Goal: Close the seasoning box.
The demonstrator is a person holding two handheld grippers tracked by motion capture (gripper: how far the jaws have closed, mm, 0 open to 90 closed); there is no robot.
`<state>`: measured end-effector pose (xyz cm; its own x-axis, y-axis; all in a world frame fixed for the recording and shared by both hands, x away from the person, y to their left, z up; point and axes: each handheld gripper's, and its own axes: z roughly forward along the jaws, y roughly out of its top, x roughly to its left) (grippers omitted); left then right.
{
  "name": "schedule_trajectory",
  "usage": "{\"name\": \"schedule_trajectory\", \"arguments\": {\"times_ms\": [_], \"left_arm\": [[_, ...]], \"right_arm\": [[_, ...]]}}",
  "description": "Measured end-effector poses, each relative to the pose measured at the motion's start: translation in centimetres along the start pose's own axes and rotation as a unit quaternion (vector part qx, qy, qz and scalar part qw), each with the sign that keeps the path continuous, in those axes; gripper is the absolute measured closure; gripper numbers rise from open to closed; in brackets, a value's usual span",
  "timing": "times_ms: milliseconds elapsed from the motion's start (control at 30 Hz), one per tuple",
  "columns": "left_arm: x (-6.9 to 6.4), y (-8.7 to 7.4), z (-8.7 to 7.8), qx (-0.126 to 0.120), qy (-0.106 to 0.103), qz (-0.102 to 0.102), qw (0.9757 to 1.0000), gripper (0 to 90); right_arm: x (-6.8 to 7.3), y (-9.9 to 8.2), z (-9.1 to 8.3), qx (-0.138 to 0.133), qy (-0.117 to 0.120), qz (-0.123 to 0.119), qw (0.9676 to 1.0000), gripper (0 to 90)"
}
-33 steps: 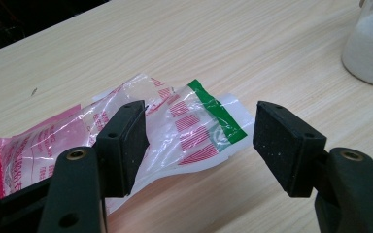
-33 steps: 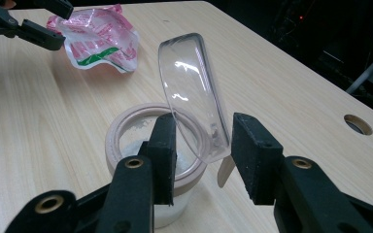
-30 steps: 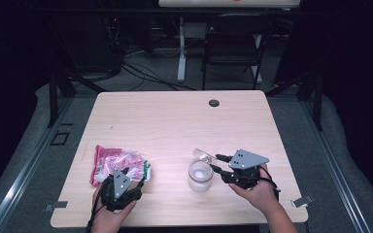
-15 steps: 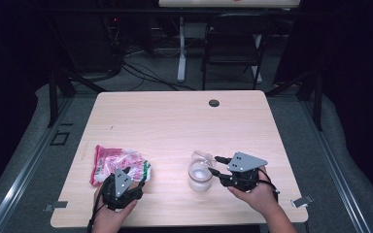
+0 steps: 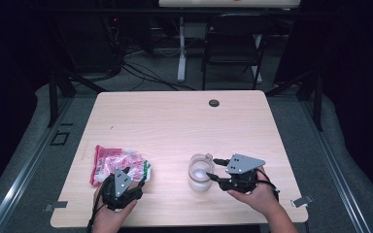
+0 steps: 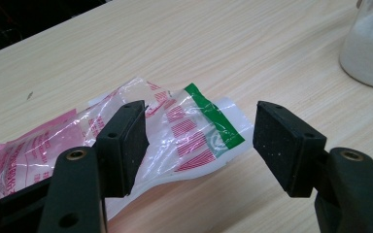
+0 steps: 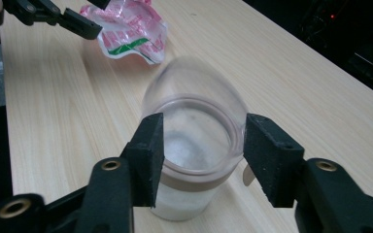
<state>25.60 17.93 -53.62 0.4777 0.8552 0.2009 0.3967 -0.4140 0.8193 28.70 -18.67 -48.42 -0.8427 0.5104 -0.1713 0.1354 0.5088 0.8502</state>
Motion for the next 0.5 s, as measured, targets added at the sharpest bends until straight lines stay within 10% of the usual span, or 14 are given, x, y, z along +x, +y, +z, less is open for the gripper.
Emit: {"name": "schedule_trajectory", "arguments": {"times_ms": [500], "left_arm": [[0.0,-0.03,-0.01,0.0,-0.001,0.0,1.0,36.9]], "right_arm": [[-0.18,-0.07,0.13,-0.005,-0.002,0.017,0.9998,46.2]]}}
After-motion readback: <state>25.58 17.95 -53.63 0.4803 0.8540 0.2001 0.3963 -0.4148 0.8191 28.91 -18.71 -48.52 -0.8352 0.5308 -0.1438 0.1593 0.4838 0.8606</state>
